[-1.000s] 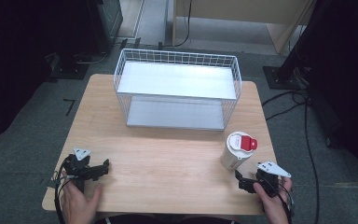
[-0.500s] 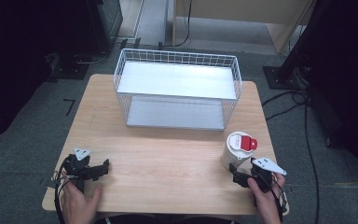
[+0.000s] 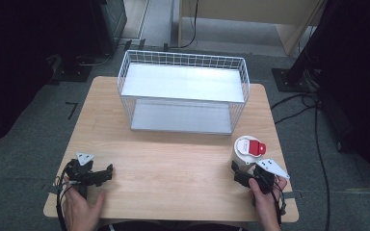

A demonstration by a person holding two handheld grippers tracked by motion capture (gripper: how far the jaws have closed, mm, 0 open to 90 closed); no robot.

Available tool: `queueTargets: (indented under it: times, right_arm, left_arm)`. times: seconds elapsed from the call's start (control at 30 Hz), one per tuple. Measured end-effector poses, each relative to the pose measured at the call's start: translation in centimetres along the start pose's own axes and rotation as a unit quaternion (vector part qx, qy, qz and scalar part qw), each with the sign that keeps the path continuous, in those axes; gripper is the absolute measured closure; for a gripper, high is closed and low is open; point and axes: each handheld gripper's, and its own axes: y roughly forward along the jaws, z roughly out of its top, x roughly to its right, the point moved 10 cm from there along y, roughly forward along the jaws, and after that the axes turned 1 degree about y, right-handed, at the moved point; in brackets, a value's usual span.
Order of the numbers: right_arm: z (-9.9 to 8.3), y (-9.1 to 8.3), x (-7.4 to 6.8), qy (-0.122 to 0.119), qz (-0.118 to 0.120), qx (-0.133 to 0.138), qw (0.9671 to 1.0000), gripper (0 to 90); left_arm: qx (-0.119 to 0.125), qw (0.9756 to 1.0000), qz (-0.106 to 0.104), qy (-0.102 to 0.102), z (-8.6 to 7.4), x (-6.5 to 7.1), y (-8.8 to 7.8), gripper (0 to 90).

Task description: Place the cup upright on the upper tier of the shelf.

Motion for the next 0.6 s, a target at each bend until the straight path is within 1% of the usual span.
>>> queueTargets:
  times: [0.07,0.1,0.17,0.3,0.47,0.6]
  right_arm:
    - [0.2,0.1,-0.1,-0.001,-0.001,0.009,1.0000,8.4]
    - [0.4,0.1,-0.2,0.007,0.002,0.018,0.9998,8.8]
    - [0.5,0.2,-0.3,0.004,0.001,0.025,0.9997,8.6]
    - [0.7,0.3,-0.3,0.001,-0.003,0.033,0.9995,8.1]
    - [1.5,0.2,-0.5,-0.001,0.000,0.054,0.9986,7.5]
    - [1.6,0.3,-0.5,0.001,0.001,0.058,0.9983,7.5]
  left_arm:
    - [0.000,1.0000,0.000,0.000,0.0,0.0,0.0,0.0]
    - [0.000,1.0000,0.000,0.000,0.0,0.0,0.0,0.0]
    - [0.000,1.0000,0.000,0.000,0.0,0.0,0.0,0.0]
    - [0.000,1.0000,0.000,0.000,0.0,0.0,0.0,0.0]
    - [0.000,1.0000,0.000,0.000,0.0,0.0,0.0,0.0]
    - [0.000,1.0000,0.000,0.000,0.0,0.0,0.0,0.0]
